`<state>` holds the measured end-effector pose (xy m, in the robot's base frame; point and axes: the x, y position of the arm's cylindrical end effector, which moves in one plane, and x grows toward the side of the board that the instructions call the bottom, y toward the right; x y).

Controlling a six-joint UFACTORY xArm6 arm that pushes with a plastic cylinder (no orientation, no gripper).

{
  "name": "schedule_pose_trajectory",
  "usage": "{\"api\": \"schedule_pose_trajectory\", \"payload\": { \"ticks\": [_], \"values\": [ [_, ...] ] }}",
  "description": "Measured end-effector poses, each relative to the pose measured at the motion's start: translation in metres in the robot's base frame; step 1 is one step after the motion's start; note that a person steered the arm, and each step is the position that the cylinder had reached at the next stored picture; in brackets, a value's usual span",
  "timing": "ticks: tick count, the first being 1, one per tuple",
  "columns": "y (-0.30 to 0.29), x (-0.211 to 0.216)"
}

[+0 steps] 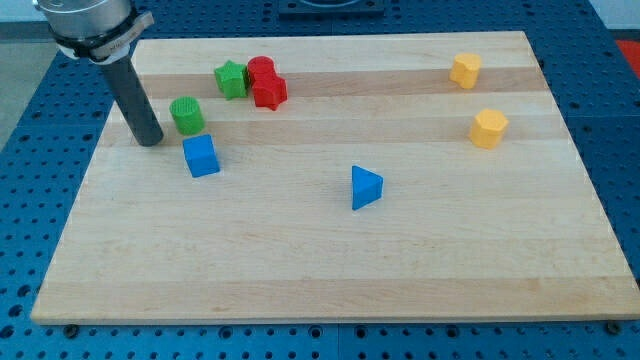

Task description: Slide the green circle below the green star

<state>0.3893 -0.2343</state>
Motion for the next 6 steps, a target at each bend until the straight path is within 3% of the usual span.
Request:
{"api": "schedule_pose_trajectory", "payload": {
  "ticks": [3,5,6],
  "values": [
    [0.051,-0.045],
    [0.053,-0.018],
    [0.075,-0.025]
  ]
}}
